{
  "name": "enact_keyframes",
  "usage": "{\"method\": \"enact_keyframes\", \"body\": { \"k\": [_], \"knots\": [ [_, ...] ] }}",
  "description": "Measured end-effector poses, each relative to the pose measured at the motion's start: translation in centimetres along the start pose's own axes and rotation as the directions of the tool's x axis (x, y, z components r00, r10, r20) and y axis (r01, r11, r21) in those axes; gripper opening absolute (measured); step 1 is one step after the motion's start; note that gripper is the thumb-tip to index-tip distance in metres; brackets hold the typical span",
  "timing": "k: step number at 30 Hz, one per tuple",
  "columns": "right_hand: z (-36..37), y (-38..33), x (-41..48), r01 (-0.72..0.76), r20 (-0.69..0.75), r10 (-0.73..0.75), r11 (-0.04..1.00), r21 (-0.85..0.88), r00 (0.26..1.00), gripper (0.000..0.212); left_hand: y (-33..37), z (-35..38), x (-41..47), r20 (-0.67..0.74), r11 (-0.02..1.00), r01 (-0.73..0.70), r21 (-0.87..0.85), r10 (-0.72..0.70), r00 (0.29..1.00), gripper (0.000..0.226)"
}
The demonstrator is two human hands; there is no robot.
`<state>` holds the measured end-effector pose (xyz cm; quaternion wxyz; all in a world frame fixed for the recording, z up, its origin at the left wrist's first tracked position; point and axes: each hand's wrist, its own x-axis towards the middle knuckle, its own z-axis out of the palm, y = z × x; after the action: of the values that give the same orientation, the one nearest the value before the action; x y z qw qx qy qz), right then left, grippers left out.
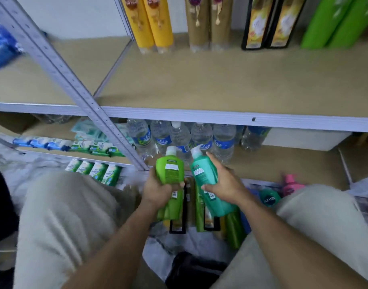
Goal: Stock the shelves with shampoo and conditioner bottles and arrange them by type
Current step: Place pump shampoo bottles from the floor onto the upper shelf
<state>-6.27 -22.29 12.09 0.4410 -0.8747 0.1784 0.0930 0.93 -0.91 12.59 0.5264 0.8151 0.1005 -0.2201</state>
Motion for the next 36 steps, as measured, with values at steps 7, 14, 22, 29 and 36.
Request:
{"method": "enact_keyframes", "body": {
  "k": [7,14,22,29,36],
  "knots": [
    [-3.1,-2.3,-3.8,0.101,-0.050,-0.099,0.994,0.042,0.994,0.109,5.1,0.6,-4.5,-0.022,0.986,-0.091,-0.138,0.089,0.996,0.084],
    [-5.3,-4.7,-3.9,0.091,-0.029,-0.090,0.996,0.026,0.996,0.104,7.9,-1.2,-6.3,0.030,0.966,-0.142,-0.214,0.152,0.988,0.080],
    [-13.3,-14.4,-9.8,0.070,-0.068,-0.068,0.997,0.027,0.995,0.103,18.3,-6.7,-12.4,0.023,0.967,-0.201,-0.156,0.207,0.978,0.088],
    [-24.6,-26.6,-17.1,0.131,-0.155,-0.124,0.991,0.035,0.980,0.103,31.2,-12.2,-21.8,0.012,0.953,-0.290,-0.087,0.293,0.956,0.086],
    [-35.4,-35.6,-22.5,0.210,-0.256,-0.194,0.977,0.037,0.947,0.103,43.1,-16.0,-29.3,0.007,0.927,-0.364,-0.095,0.366,0.931,0.082]
  ]
}}
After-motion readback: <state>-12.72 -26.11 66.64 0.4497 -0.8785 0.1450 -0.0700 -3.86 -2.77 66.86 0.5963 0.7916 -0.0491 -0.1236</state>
